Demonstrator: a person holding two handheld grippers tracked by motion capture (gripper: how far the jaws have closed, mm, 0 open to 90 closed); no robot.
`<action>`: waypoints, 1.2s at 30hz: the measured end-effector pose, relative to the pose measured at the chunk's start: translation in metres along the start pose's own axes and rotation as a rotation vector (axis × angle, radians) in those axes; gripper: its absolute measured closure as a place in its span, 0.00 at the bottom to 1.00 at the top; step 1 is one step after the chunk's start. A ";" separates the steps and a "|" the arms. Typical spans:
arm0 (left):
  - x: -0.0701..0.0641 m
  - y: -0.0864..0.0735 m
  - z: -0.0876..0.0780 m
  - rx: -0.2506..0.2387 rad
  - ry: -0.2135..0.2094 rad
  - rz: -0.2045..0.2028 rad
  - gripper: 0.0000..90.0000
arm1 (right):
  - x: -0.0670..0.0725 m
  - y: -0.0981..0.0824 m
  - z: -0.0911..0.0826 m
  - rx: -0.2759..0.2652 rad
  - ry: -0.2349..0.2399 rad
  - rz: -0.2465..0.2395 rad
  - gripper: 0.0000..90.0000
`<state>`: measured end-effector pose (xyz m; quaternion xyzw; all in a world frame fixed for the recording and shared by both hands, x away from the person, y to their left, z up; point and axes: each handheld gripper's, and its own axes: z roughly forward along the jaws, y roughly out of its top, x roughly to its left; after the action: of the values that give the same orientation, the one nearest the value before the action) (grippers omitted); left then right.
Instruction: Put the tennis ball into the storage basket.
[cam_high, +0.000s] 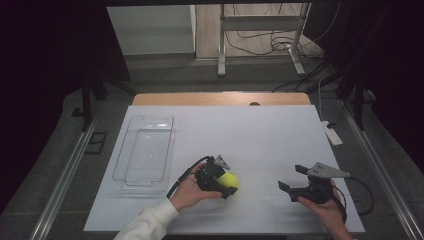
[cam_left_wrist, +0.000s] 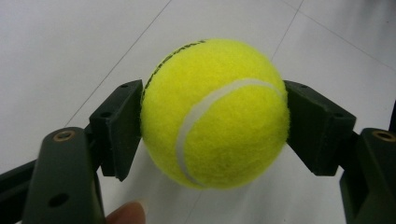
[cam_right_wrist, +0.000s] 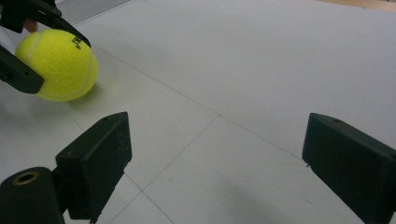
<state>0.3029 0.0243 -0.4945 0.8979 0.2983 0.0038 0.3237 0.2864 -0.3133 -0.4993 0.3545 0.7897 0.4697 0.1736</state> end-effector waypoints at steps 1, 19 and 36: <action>0.000 0.000 -0.002 -0.004 0.001 -0.003 0.30 | 0.000 0.000 0.000 0.000 0.000 0.000 0.10; 0.011 -0.005 -0.041 -0.098 0.003 -0.032 0.30 | 0.000 0.000 -0.001 -0.001 -0.001 -0.004 0.09; 0.012 -0.008 -0.057 -0.132 0.017 -0.032 0.30 | 0.000 0.000 -0.001 -0.002 -0.001 -0.003 0.10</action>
<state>0.2970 0.0687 -0.4570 0.8698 0.3142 0.0257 0.3796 0.2861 -0.3140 -0.4990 0.3536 0.7897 0.4699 0.1749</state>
